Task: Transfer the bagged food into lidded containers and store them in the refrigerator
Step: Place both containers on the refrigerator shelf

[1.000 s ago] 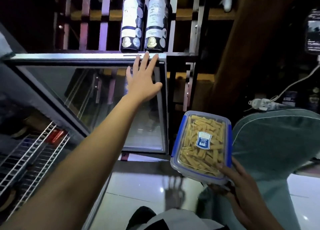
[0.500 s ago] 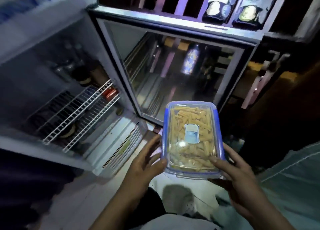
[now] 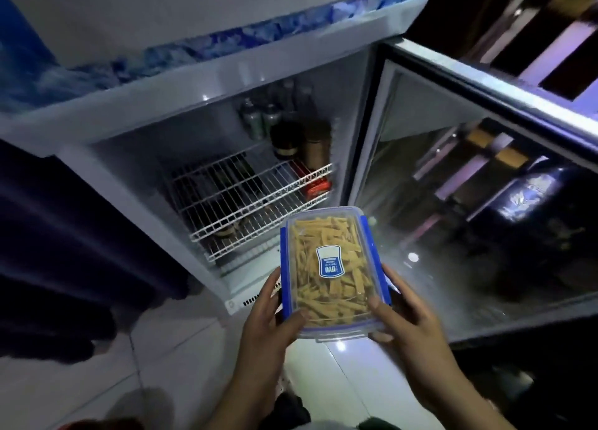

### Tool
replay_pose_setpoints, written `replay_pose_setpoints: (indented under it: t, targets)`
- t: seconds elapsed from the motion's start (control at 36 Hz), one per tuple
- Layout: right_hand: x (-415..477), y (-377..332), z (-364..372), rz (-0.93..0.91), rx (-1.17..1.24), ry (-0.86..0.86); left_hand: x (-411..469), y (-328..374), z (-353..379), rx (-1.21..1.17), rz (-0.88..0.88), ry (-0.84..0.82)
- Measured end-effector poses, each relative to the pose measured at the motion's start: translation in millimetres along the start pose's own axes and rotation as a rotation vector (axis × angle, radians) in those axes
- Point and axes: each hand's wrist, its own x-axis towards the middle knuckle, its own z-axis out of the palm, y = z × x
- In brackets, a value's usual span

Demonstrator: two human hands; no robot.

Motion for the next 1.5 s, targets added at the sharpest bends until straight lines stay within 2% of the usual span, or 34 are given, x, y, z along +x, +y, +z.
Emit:
replay_pose_setpoints:
  t: [0.08, 0.22, 0.42, 0.61, 0.75, 1.0, 1.08, 1.19, 1.28, 1.44, 1.5]
  targets:
    - [25.8, -1.3, 18.1, -0.017, -0.046, -0.075, 21.8, 2.7, -14.0, -0.024, 0.013, 0.024]
    - [67.6, -5.3, 23.1, -0.091, -0.289, -0.191, 49.9, 2.0, -18.4, -0.073, 0.000, 0.090]
    - [145.3, -21.8, 2.5, -0.129, -0.551, -0.415, 92.5, 1.0, 9.3, -0.082, 0.042, 0.271]
    - [237.3, -30.5, -11.1, -0.187, -0.725, -0.573, 148.6, 5.5, 36.6, -0.005, 0.106, 0.373]
    - [295.8, -30.9, 1.9, -0.315, -0.832, -0.609, 193.8, 7.2, 34.9, -0.072, 0.132, 0.389]
    - [369.0, -13.8, 40.2, -0.333, -0.982, -0.627, 276.6, 3.2, 2.5, -0.101, 0.107, 0.413]
    - [382.8, -3.5, 48.4, -0.407, -1.102, -0.570, 298.0, -0.8, -10.4, 0.025, 0.161, 0.404]
    - [396.4, 7.7, 63.3, -0.520, -1.207, -0.490, 323.3, -0.2, -20.3, 0.249, 0.214, 0.566]
    - [410.1, 11.0, 78.0, -0.615, -1.234, -0.490, 340.2, 3.3, -24.8, 0.369, 0.240, 0.590]
    - [432.4, 4.6, 102.6, -0.559, -1.458, -0.430, 355.0, 19.8, -28.8, 0.665, 0.341, 0.599]
    - [433.8, 3.4, 107.1, -0.557, -1.528, -0.445, 359.3, 21.9, -34.2, 0.865, 0.361, 0.555]
